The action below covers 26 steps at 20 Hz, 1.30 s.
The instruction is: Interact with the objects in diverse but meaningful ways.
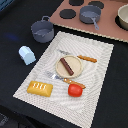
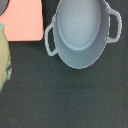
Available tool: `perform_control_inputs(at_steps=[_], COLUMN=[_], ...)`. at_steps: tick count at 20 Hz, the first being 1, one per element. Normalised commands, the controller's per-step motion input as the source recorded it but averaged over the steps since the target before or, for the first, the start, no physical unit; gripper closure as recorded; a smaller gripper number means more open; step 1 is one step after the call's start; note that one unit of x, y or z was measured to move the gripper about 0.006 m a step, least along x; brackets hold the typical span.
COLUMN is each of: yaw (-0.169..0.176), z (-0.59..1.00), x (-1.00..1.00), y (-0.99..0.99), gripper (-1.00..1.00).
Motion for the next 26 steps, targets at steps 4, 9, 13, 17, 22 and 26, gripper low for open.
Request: perform_control_inputs(at_steps=[4,9,13,17,22,26], yaw=[0.000,0.000,0.000,0.000,0.000,0.000], z=[0.00,0.00,0.00,-0.06,-0.06,-0.05], x=[0.00,0.00,0.03,0.02,0.17,0.27], y=[0.00,0.00,0.00,-0.06,-0.13,-0.12], gripper=[-1.00,-1.00,-1.00,-1.00,-1.00,-1.00])
